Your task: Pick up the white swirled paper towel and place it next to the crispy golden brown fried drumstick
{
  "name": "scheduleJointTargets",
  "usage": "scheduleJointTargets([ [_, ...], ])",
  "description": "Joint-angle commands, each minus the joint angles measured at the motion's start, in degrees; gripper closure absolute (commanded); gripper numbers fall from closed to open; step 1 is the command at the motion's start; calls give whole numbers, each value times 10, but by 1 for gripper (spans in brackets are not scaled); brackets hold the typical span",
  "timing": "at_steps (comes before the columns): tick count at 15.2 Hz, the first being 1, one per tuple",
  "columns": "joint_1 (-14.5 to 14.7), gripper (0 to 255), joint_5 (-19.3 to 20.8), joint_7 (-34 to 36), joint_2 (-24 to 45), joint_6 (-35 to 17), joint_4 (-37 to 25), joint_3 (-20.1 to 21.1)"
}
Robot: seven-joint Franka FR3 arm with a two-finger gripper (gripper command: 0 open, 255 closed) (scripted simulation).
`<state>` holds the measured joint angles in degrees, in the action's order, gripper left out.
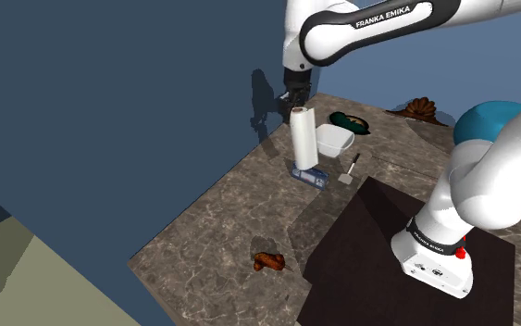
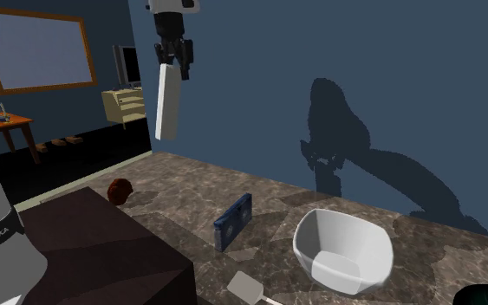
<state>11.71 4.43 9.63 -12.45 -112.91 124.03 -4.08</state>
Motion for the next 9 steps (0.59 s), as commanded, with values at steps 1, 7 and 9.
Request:
scheduleJointTargets([
  [1, 12, 255, -4, 28, 7, 2, -8, 17],
  [7, 48, 255, -12, 109, 36, 10, -40, 67],
  [9, 59, 255, -13, 136, 50, 14, -55, 82],
])
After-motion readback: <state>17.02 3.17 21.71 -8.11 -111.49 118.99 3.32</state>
